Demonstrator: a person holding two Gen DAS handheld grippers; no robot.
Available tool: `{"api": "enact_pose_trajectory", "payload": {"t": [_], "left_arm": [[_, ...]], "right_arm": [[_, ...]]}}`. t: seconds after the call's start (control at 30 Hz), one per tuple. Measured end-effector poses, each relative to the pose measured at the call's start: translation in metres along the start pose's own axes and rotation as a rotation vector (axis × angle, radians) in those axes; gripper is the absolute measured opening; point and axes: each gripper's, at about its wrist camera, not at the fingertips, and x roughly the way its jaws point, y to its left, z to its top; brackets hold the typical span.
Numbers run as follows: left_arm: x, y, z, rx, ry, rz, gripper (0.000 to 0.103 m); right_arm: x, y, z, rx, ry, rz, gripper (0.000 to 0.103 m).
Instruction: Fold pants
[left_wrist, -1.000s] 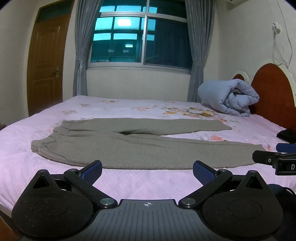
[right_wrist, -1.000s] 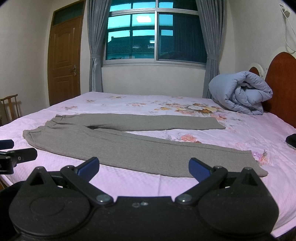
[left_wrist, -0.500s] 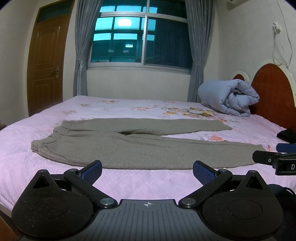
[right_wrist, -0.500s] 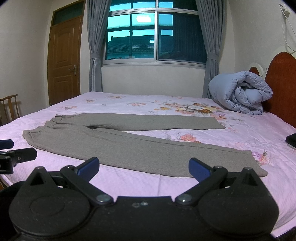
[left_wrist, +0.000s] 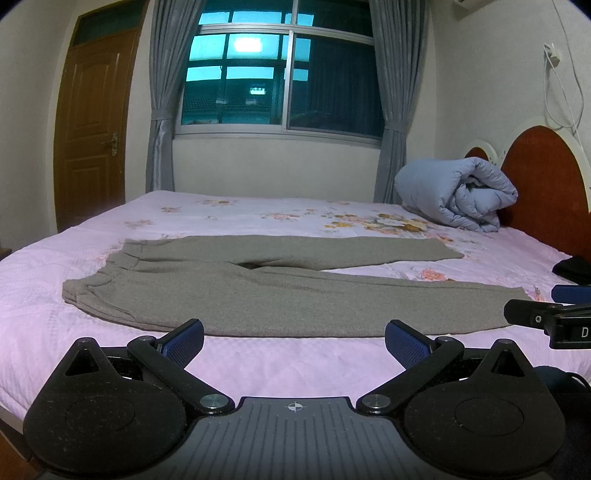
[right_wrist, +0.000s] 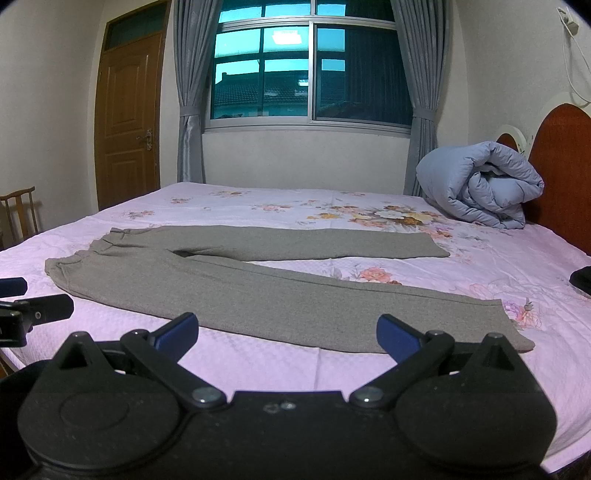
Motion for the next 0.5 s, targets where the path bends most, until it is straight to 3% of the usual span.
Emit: {"api": "enact_pose_trajectory", "payload": {"t": [0.5], "left_arm": [[-0.0001, -0.0003, 0.0003, 0.0, 0.0, 0.0, 0.103]], "right_arm": [[0.0003, -0.0005, -0.0004, -0.001, 0.002, 0.0, 0.097]]}}
